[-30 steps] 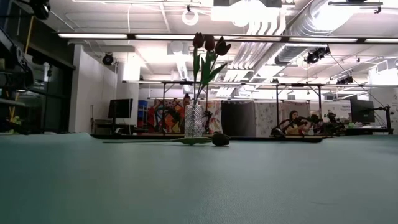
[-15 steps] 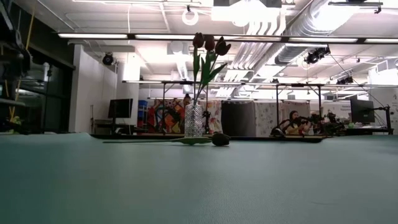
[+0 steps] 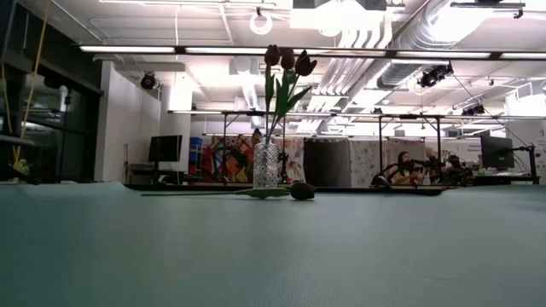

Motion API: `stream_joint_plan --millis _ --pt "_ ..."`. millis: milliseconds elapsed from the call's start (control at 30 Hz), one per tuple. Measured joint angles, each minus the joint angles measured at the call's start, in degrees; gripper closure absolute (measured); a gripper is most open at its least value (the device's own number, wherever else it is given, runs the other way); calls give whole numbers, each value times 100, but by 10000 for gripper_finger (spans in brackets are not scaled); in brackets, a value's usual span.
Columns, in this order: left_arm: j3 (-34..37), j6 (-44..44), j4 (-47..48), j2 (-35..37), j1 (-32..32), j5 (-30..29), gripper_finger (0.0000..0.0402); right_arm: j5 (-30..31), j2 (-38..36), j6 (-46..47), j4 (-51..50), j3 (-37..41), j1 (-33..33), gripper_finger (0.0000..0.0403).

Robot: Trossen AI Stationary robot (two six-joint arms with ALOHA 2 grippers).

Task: Sort flowers into vase by color
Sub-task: Put the black flower into the yellow vase

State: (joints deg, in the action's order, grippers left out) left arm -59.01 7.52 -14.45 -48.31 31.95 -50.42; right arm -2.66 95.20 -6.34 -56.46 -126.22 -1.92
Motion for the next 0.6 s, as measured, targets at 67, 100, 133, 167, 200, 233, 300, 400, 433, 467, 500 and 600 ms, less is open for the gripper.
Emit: stream_joint_plan --millis 67,100,133,167,200,233,300,400,433,467,500,600 --pt "-71 770 520 -178 -690 600 159 -71 2 -39 -210 -135 7 137" --pt "-106 1023 713 -242 -1048 916 159 -91 0 -46 -307 -191 7 137" --pt "-137 1199 928 -276 -1443 1242 159 -92 1 -59 -434 -245 7 137" --pt "-175 1353 1167 -300 -1839 1624 159 -96 0 -57 -564 -296 7 137" --pt "-232 1504 1323 -329 -2249 2043 159 -96 2 -16 -689 -336 7 137" --pt "-293 1683 1433 -376 -2748 2519 159 -98 0 20 -808 -358 3 137" --pt "-397 2032 1722 -481 -3684 3651 159 -103 1 165 -1000 -389 3 137" --pt "-435 2451 2068 -838 -4858 5348 159 -153 2 414 -1189 -391 3 137" --pt "-434 2458 2191 -1003 -5131 5819 159 -171 2 509 -1219 -391 3 137" --pt "-432 2382 2304 -1206 -5350 6206 159 -200 2 614 -1226 -391 1 137" --pt "-426 2249 2414 -1403 -5497 6518 159 -223 2 699 -1225 -391 0 137" --pt "-424 1646 2569 -2028 -5734 6930 159 -247 2 961 -1218 -391 0 137"
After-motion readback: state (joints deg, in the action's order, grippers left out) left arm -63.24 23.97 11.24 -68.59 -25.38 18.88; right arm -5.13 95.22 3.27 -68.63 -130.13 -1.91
